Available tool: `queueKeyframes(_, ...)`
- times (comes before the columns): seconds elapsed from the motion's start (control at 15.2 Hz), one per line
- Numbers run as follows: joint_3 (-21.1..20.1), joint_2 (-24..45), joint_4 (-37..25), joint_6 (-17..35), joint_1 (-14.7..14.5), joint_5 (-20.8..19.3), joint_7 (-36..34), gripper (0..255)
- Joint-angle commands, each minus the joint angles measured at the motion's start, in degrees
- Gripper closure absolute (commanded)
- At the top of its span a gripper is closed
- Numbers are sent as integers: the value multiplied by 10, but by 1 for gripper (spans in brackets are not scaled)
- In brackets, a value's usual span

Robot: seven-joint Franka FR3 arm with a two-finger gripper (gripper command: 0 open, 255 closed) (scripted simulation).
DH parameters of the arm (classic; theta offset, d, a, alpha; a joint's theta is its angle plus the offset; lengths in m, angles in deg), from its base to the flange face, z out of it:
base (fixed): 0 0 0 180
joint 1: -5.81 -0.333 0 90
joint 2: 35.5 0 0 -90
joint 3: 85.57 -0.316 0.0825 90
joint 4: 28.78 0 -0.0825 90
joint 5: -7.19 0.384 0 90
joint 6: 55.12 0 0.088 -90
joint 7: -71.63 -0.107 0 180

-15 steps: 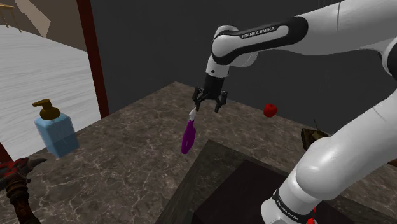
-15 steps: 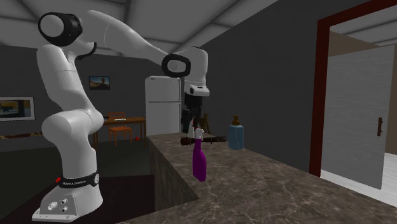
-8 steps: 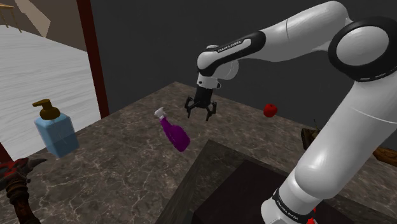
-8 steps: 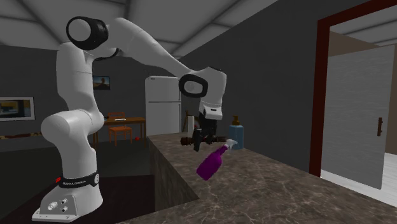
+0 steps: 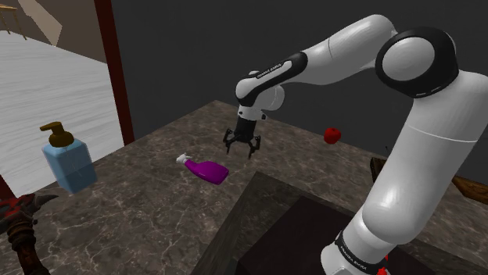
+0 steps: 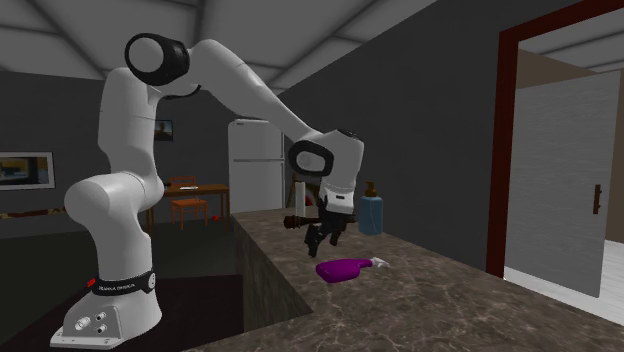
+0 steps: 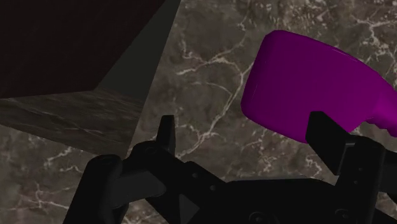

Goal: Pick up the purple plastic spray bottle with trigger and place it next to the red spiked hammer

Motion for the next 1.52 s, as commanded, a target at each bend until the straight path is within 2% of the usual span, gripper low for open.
queueKeyframes(0.0, -2, 7, 7, 15, -2, 3, 2, 0)
queueKeyframes(0.53, -2, 9, 9, 19, -2, 4, 3, 0)
queueKeyframes(0.59, -2, 9, 9, 19, -2, 4, 3, 255)
queueKeyframes(1.19, -2, 9, 9, 19, -2, 4, 3, 255)
queueKeyframes(1.25, -2, 9, 9, 19, -2, 4, 3, 0)
queueKeyframes(1.45, -14, 80, -83, -5, -17, -55, 55, 0)
